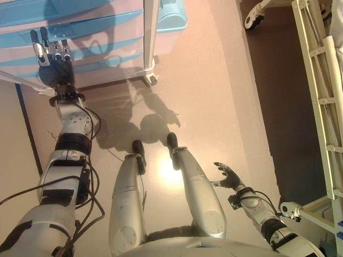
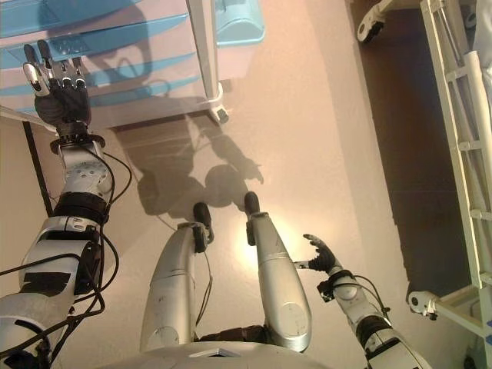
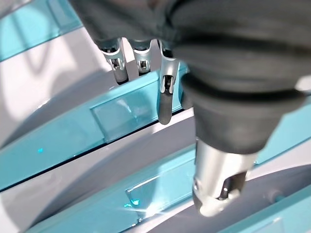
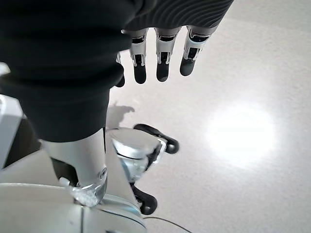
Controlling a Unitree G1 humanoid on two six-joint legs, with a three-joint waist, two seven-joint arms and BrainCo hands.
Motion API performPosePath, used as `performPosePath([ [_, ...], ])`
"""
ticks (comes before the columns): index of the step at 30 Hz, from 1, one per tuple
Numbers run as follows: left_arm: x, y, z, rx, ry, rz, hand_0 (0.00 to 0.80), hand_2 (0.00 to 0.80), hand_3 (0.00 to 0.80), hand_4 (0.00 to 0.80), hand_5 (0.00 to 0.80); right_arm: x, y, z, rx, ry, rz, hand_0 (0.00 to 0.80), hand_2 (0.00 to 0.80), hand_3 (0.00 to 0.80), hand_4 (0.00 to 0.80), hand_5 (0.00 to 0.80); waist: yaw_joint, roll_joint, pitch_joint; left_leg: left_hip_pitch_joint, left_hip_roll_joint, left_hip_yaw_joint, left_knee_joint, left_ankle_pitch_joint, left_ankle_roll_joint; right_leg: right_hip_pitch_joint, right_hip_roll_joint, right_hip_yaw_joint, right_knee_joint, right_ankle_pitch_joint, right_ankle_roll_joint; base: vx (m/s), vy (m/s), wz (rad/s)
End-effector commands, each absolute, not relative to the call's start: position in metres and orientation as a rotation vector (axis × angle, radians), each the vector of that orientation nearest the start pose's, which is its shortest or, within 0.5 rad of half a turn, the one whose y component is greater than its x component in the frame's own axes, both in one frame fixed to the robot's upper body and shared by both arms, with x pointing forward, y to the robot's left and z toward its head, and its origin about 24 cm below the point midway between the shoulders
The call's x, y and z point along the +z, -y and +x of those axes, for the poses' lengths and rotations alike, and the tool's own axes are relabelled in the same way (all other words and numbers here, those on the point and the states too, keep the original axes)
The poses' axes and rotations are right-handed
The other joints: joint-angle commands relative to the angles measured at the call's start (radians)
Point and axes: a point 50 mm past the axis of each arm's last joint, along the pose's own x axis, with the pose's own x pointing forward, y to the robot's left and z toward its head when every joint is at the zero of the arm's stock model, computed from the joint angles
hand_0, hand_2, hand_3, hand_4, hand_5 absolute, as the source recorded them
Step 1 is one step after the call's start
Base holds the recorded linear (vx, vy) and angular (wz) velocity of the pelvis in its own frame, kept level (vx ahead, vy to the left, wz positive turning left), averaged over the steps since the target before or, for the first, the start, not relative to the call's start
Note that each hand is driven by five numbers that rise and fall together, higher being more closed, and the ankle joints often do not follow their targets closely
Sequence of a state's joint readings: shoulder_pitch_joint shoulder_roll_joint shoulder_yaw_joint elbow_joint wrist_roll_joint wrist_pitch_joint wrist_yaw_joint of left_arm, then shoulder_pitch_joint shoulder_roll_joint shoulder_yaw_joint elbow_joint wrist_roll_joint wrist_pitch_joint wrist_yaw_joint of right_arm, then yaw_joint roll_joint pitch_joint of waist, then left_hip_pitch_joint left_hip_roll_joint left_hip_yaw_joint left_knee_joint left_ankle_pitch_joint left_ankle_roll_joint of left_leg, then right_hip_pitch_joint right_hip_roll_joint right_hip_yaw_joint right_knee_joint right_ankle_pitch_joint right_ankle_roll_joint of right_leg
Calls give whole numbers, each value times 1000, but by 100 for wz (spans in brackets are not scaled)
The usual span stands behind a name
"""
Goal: Open the drawer and pick up the medicine
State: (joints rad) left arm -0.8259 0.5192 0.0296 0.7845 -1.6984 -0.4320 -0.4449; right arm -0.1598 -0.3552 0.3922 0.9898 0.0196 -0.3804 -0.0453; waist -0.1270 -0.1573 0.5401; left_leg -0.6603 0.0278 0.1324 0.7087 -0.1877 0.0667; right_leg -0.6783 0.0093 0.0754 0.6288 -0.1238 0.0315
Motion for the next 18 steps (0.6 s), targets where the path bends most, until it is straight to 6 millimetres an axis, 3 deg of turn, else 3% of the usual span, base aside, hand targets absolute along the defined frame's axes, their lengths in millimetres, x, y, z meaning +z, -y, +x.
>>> performPosePath([
  [1, 302, -243, 349, -540, 1105, -857, 0, 0, 0, 0, 0, -94, 227, 198, 210, -519, -517, 0, 0, 0, 0, 0, -16, 44, -53, 43, -76, -5, -19, -112, 48, 60, 22, -24, -147, 60, -27, -91, -39, 1],
  [3, 302, -241, 349, -566, 1105, -865, 0, 0, 0, 0, 0, -94, 226, 198, 213, -514, -519, 0, 0, 0, 0, 0, -18, 38, -48, 35, -77, 5, -29, -79, 50, 56, 18, -26, -156, 85, -31, -95, -51, 4],
  [4, 303, -240, 349, -593, 1109, -872, 182, 182, 182, 182, 182, -93, 225, 199, 215, -512, -518, 0, 0, 0, 0, 0, -16, 37, -47, 37, -78, 4, -31, -78, 49, 59, 19, -26, -155, 84, -30, 3, -50, 7],
  [5, 303, -240, 348, -621, 1111, -880, 524, 524, 524, 524, 524, -93, 225, 199, 217, -512, -516, 0, 0, 0, 0, 0, -15, 36, -47, 38, -79, 2, -31, -77, 49, 61, 20, -27, -154, 83, -29, 5, -66, 9],
  [6, 304, -239, 347, -658, 1119, -892, 800, 800, 800, 800, 800, -93, 224, 199, 221, -512, -516, 0, 0, 0, 0, 0, -12, 35, -48, 38, -80, 1, -31, -77, 48, 64, 20, -28, -156, 83, -29, 4, -60, 7],
  [13, 305, -223, 332, -1090, 1300, -950, 800, 800, 800, 800, 800, -95, 223, 198, 249, -524, -526, 0, 0, 0, 0, 0, 1, 27, -43, 60, -84, -8, -43, -74, 41, 99, 22, -35, -166, 77, -28, -1, -44, 2],
  [18, 289, -218, 330, -1108, 1268, -929, 800, 800, 800, 800, 800, -97, 222, 195, 270, -538, -545, 0, 0, 0, 0, 0, 15, 29, -48, 107, -88, -23, -80, -62, 35, 143, 22, -42, -171, 64, -28, -4, -57, 5],
])
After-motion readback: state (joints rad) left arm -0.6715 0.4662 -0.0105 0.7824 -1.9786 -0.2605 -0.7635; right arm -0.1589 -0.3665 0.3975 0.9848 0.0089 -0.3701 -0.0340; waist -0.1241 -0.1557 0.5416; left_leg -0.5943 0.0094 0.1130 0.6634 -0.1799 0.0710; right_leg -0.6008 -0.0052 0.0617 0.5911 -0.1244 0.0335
